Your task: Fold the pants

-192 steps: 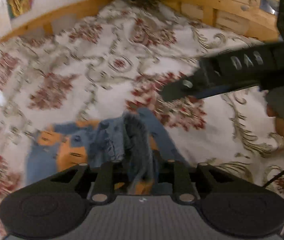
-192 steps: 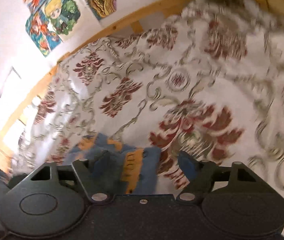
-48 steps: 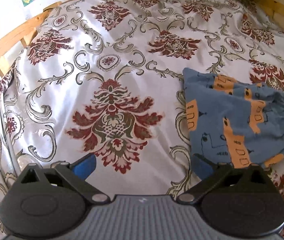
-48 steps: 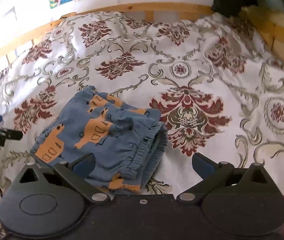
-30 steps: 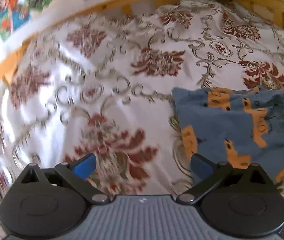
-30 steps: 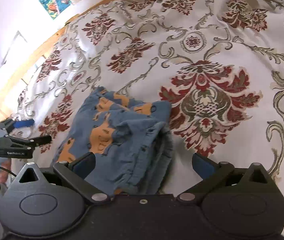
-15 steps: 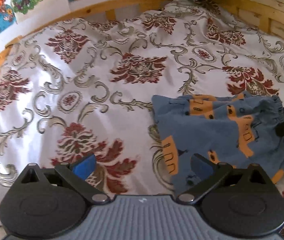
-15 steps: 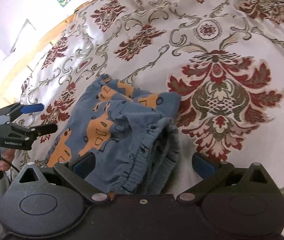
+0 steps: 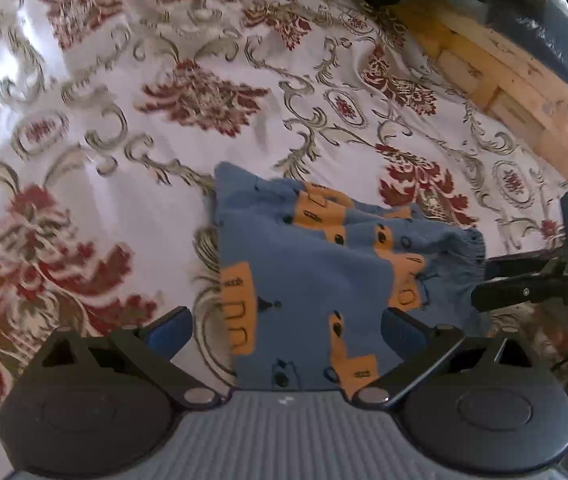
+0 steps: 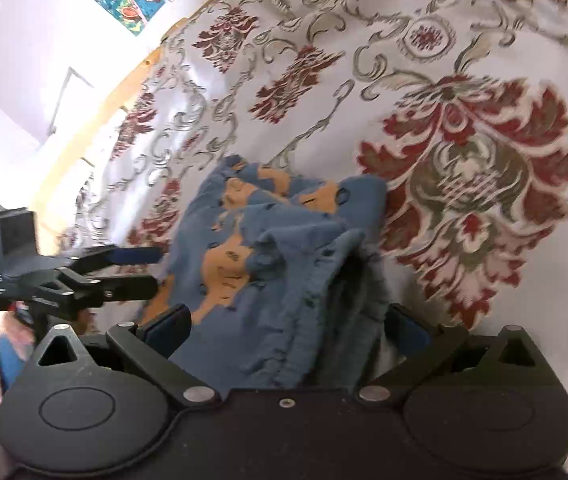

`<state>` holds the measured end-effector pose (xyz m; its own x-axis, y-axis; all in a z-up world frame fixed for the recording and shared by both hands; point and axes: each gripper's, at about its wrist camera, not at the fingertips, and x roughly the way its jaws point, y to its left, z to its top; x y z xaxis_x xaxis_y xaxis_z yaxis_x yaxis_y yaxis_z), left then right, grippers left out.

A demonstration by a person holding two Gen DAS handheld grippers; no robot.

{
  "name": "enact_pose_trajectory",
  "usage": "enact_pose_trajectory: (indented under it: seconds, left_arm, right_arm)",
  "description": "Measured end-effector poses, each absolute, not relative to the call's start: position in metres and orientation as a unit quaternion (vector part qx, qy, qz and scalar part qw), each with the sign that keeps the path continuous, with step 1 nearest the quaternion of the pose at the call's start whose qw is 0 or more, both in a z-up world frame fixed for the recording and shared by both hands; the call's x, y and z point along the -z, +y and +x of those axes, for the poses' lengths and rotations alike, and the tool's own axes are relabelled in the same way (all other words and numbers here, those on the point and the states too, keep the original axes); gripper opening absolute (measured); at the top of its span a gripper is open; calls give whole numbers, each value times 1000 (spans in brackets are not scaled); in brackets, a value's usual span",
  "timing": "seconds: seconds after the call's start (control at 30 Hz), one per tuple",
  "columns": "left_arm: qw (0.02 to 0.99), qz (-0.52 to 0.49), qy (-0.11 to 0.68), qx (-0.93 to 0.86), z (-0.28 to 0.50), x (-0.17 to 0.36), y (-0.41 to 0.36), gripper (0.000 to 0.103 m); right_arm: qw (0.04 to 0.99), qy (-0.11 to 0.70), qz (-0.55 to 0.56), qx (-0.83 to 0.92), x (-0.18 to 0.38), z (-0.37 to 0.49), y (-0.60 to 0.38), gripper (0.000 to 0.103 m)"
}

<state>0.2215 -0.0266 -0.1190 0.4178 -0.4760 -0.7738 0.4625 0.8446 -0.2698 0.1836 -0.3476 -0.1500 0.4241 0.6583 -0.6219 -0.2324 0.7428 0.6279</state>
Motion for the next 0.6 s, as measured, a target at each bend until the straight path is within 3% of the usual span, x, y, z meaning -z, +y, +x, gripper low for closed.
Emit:
enact_pose_trajectory:
  seconds: [0.2,0.27,0.33,0.43,0.6]
  left_arm:
    - [798,-111,499,319,231,128,-9,98]
    - [797,-107,502,319,232,129,-9,92]
    - [794,-97,517,303,234,133,-12,77]
    - [794,-82,535,276,237,139,-12,64]
    - [793,-84,544,261,241,140,-11,67]
  right_arm:
    - [778,467,304,-289,158,186,-356,103]
    - [769,468,327,-288,160,186,-360,102]
    - [770,468,329,-283,158,186,-361,101]
    - [784,470,299,-273,155,183,-356,84]
    - [799,473,276,-247,156,181,-356,62]
